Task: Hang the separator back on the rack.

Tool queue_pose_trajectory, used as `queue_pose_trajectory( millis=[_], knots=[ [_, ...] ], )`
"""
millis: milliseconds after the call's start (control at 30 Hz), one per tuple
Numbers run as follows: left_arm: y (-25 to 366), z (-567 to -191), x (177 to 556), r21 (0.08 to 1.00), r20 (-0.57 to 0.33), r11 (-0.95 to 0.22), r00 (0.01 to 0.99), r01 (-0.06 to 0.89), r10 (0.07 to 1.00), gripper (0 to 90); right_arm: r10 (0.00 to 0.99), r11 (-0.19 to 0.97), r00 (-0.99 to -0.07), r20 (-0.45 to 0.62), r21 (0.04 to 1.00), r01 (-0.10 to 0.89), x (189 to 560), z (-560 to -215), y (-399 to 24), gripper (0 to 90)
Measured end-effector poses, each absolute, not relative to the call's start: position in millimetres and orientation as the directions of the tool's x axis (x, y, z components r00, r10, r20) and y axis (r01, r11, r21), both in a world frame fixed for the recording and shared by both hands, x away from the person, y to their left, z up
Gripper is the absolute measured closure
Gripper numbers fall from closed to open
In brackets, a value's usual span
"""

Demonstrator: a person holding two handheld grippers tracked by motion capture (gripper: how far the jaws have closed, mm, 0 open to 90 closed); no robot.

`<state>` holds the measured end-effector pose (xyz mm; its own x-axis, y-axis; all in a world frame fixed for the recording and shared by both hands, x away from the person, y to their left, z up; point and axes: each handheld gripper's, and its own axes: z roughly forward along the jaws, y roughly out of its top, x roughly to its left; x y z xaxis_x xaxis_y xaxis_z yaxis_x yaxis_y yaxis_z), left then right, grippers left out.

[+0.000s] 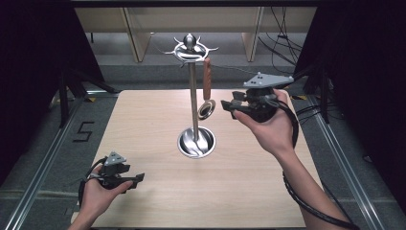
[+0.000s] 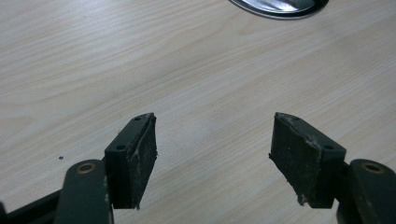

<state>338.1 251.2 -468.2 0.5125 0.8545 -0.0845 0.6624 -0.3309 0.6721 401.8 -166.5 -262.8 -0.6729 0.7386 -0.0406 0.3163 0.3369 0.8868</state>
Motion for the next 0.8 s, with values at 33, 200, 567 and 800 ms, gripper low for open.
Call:
queue_pose_trajectory(
  millis=[33,200,567,800],
  knots=[
    [251,-468,338,0.672,-0.084,-0.331,0.513,0.662,0.854,30.9,0.739,0.337,-0.673,-0.041,0.887,0.316,402,-263,-166,51.0],
    [251,-469,338,0.664,-0.076,-0.341,0.514,0.665,0.854,30.9,0.771,0.330,-0.636,-0.036,0.876,0.351,388,-278,-200,49.4],
    [250,-471,339,0.654,-0.072,-0.343,0.507,0.674,0.859,30.8,0.817,0.302,-0.575,-0.035,0.876,0.377,364,-300,-250,49.1],
    [248,-474,339,0.662,-0.081,-0.311,0.477,0.682,0.875,30.7,0.844,0.282,-0.536,-0.015,0.862,0.421,357,-330,-282,48.6]
  ],
)
